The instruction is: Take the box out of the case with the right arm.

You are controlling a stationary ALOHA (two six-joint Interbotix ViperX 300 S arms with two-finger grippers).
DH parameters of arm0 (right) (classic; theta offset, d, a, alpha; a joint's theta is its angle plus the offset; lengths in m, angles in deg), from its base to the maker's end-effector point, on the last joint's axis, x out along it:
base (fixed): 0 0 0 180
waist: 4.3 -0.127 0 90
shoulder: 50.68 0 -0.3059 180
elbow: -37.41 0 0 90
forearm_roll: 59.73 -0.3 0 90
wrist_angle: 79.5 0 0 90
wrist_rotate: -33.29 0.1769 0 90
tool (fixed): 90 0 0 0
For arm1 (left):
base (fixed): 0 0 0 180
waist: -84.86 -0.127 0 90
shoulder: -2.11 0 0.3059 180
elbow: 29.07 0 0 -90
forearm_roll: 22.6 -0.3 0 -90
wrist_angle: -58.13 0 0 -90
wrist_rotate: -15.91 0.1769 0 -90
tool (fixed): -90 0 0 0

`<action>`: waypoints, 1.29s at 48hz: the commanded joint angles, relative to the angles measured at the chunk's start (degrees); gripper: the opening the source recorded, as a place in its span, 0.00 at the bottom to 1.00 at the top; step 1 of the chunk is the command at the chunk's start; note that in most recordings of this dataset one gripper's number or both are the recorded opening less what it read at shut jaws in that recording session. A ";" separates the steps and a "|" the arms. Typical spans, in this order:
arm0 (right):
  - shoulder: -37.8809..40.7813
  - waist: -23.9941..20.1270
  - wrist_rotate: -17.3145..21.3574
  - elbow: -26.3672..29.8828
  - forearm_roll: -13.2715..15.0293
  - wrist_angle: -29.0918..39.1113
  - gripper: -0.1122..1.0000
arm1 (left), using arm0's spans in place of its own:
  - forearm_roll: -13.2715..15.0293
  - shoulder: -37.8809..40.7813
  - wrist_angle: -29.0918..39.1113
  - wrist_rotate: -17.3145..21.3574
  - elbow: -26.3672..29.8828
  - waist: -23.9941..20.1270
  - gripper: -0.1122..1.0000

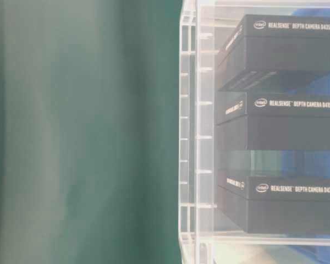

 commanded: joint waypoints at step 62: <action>7.65 0.26 32.26 9.05 2.90 64.69 0.10 | -0.09 10.55 61.79 -1.49 14.68 3.52 0.10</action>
